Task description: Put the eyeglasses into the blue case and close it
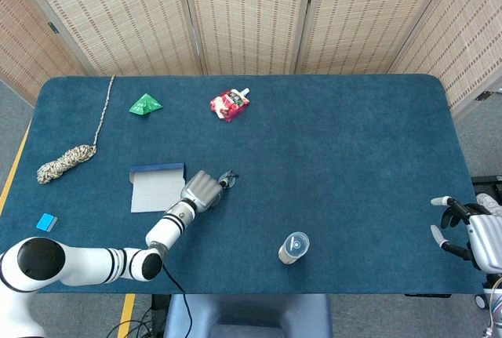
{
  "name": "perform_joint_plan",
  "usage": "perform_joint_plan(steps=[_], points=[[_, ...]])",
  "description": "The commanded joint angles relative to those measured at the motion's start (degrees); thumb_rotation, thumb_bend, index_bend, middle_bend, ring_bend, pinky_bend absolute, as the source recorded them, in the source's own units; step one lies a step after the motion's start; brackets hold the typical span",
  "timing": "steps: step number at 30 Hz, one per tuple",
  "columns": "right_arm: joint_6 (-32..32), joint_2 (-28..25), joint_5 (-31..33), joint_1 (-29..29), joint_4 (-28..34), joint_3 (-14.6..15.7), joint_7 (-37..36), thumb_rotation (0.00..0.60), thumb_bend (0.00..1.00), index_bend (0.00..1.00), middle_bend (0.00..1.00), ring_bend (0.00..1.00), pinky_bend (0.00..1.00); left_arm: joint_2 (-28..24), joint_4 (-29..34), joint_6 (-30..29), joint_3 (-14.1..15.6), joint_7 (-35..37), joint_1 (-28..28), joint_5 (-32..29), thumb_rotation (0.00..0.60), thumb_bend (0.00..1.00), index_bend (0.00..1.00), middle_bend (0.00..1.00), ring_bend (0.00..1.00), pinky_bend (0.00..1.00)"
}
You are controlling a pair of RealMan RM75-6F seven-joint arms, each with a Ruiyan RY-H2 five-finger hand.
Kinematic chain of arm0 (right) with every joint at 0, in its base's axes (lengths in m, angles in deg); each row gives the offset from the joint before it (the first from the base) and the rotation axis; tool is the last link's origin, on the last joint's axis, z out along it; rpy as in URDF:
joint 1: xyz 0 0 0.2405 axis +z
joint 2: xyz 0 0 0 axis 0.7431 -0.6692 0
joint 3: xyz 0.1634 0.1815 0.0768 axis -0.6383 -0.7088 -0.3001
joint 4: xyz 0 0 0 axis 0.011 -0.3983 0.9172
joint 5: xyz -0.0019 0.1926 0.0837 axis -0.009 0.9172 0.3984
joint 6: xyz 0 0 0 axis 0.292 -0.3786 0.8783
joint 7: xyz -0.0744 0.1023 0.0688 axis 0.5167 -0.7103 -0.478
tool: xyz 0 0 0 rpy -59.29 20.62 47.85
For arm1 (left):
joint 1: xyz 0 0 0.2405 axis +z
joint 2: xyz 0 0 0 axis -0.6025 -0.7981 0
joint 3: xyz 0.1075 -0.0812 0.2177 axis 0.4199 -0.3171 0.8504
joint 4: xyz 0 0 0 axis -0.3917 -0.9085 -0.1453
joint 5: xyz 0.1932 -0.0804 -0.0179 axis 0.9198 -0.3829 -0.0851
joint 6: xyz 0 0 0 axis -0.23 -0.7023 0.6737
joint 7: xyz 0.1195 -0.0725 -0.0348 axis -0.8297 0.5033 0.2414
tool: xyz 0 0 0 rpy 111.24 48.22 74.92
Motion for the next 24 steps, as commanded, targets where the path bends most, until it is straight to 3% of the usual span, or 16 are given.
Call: perform_joint_plan(steps=[1,6,14,20,24], points=[[-0.1,0.1,-0.1,0.0,0.0,0.0,0.0,0.600,0.35,0.33,0.62,0.59,0.35,-0.9,0.7,-0.8,1.2,-1.4,-0.6,-3.3,0.600,0.60,0.16,0.94,0.90,0.90],[0.0,0.1,-0.4,0.1,0.2,0.0,0.1,0.600,0.35,0.33,0.62,0.59,0.35,-3.4,4.0,-1.7,3.0,-3.3,-1.3,-8.2,0.600,0.60,0.17,0.94,0.89,0.90],[-0.3,0.0,-0.7,0.1,0.4,-0.1,0.2,0.600,0.35,0.33,0.62,0.59,0.35,-7.3,8.9,-3.8,4.5,-2.6,-1.0,-9.3,0.600,0.60,0.20,0.93,0.89,0.90],[-0.4,-0.1,-0.6,0.0,0.5,-0.1,0.2,0.600,0.35,0.33,0.62,0.59,0.35,-7.1,4.2,-3.9,4.4,9.7,5.6,14.5,0.600,0.44,0.25,0.92,0.87,0.88],[-0.6,-0.2,-0.6,-0.2,0.7,-0.1,0.4,0.600,0.34,0.33,0.62,0.59,0.35,-6.0,-1.6,-4.9,5.4,18.2,8.8,29.8,0.600,0.39,0.32,0.92,0.87,0.88]])
